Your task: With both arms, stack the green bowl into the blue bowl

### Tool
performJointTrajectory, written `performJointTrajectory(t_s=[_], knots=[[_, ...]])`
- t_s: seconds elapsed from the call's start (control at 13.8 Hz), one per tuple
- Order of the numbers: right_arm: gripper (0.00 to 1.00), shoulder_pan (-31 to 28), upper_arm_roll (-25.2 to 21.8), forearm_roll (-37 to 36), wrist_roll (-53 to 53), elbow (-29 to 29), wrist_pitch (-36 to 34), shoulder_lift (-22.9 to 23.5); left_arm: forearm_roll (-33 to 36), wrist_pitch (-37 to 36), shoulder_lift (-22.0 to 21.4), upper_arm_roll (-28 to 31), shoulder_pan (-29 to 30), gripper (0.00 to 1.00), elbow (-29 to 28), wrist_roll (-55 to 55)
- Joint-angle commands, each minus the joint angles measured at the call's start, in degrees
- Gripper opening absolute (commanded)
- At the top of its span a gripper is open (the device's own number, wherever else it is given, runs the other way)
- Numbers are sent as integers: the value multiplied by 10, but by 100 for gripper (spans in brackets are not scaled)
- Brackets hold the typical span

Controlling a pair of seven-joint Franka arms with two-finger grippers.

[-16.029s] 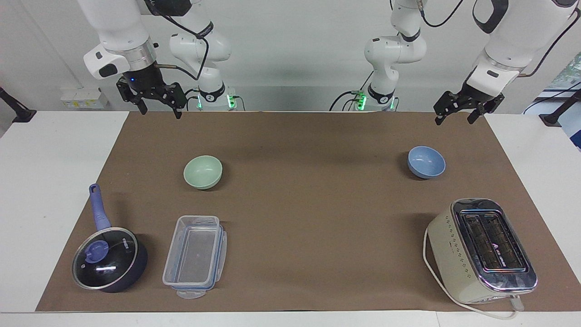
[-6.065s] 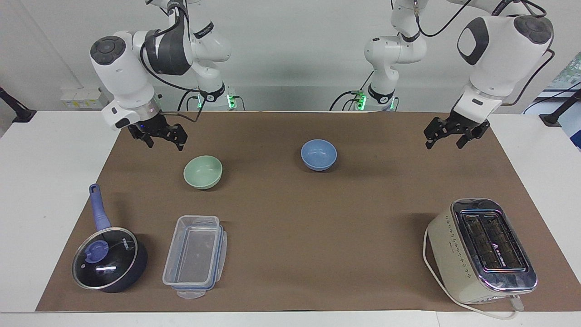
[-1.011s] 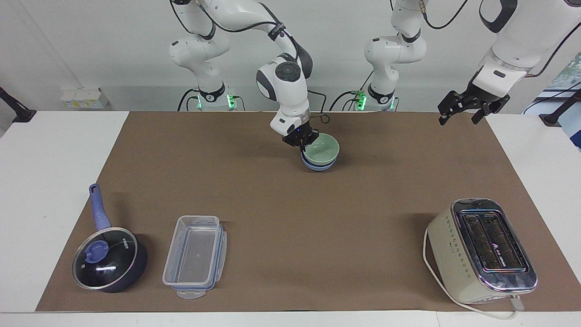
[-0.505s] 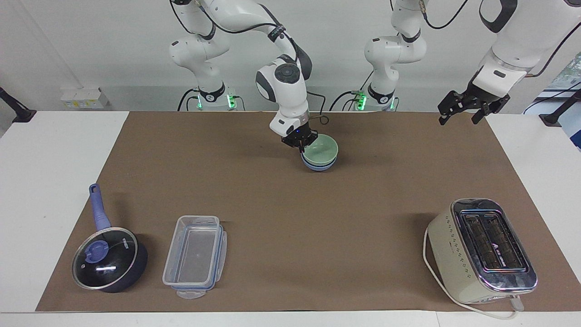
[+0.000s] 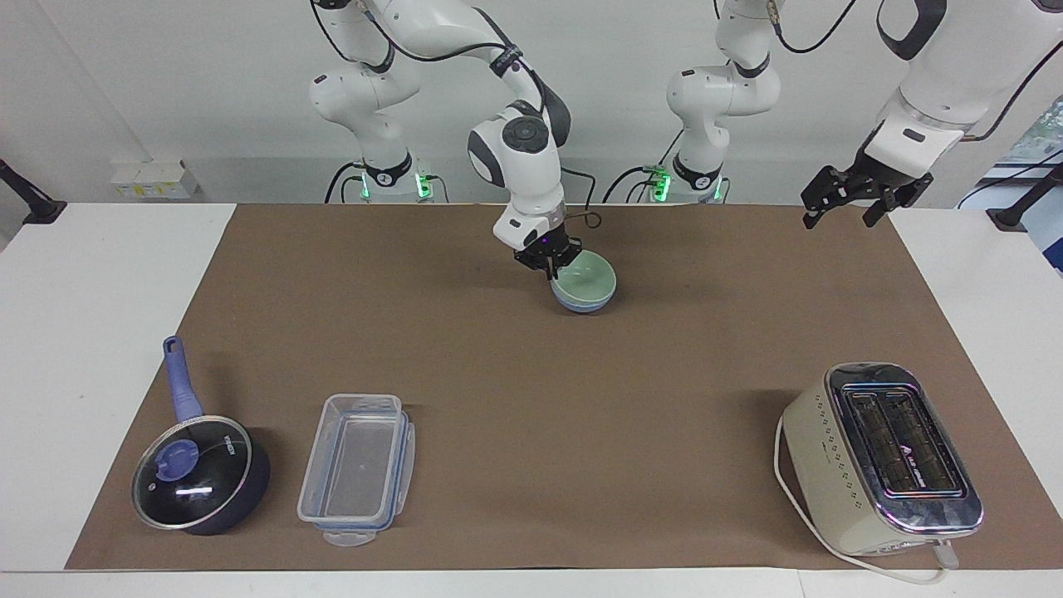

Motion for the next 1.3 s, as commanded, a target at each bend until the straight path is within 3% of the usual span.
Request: performJointTrajectory(t_s=[0.0, 0.07, 0.22, 0.29, 0.58, 1.01, 1.23], knots=[[17, -4, 1, -3, 20, 7, 11, 0, 8, -11, 3, -4, 5, 100, 9, 0], [23, -7, 1, 0, 19, 9, 10, -5, 8, -11, 3, -4, 5, 100, 9, 0], [58, -16, 0, 0, 18, 20, 0, -17, 8, -11, 3, -4, 5, 100, 9, 0], [68, -29, 0, 0, 18, 20, -6, -31, 8, -11, 3, -4, 5, 100, 9, 0], [98, -107, -3, -10, 10, 14, -57, -87, 8, -11, 3, -4, 5, 100, 9, 0], [100, -261, -7, -12, -90, 26, -93, -128, 8, -11, 3, -4, 5, 100, 9, 0], [100, -323, -7, -28, -125, 92, -184, -132, 8, -11, 3, -4, 5, 100, 9, 0]])
